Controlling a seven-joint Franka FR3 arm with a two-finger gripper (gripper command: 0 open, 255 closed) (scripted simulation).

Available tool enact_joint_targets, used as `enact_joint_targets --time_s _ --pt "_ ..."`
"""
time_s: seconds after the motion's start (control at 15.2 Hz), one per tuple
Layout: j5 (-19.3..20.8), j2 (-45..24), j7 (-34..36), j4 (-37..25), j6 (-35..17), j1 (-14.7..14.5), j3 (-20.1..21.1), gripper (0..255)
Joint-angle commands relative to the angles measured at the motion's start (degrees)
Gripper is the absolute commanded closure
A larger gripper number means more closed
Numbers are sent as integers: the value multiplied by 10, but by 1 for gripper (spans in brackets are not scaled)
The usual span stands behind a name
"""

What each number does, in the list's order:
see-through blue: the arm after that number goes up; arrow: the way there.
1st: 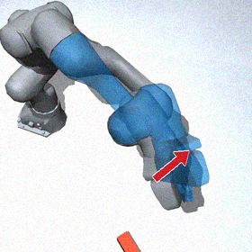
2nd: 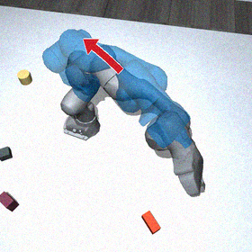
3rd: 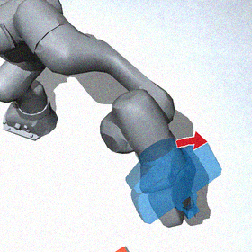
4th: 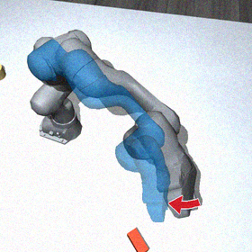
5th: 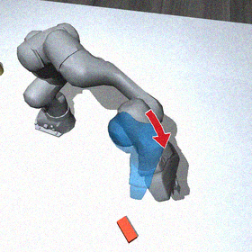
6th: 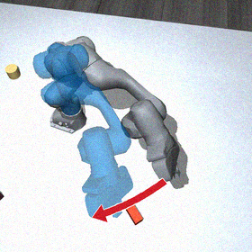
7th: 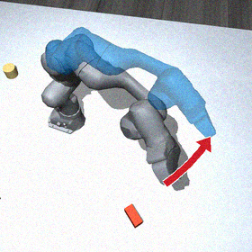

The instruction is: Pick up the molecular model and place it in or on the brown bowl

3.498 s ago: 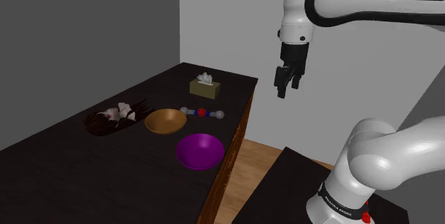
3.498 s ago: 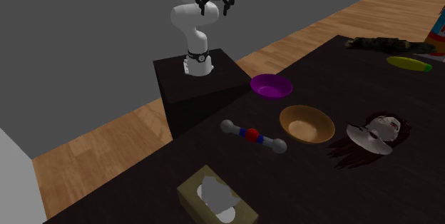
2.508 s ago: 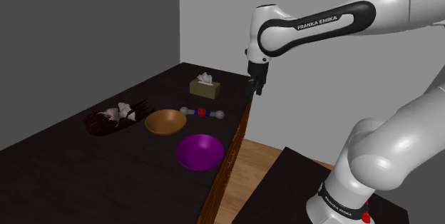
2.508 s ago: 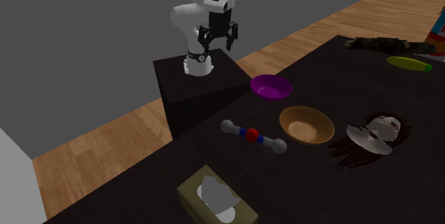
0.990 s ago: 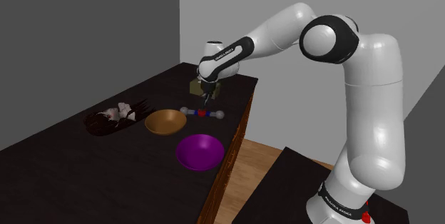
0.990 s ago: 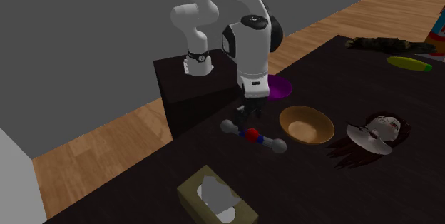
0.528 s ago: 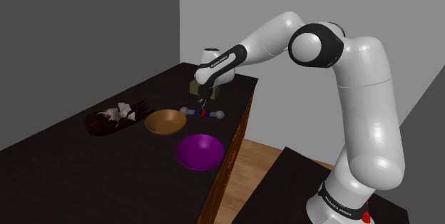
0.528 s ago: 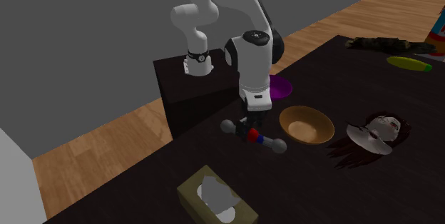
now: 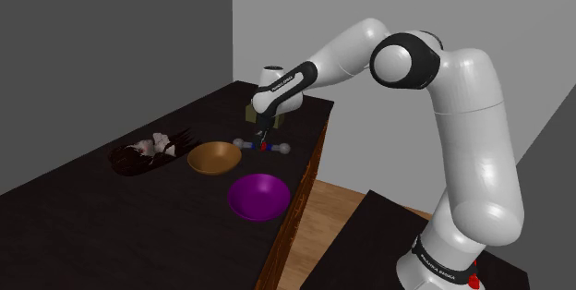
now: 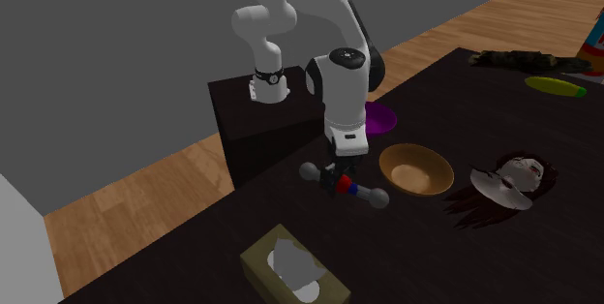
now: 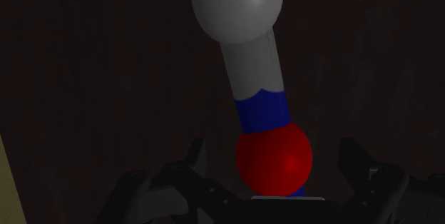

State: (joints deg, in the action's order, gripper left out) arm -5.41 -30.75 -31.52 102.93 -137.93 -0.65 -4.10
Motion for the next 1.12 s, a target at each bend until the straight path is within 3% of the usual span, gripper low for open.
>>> enact_joint_targets --time_s 0.0,0.07,0.66,1.06 --pt "0 0 0 0 0 0 0 0" --pt "0 0 0 0 0 0 0 255" --pt "0 0 0 0 0 0 0 255" --pt "4 28 3 -6 34 -2 -2 255"
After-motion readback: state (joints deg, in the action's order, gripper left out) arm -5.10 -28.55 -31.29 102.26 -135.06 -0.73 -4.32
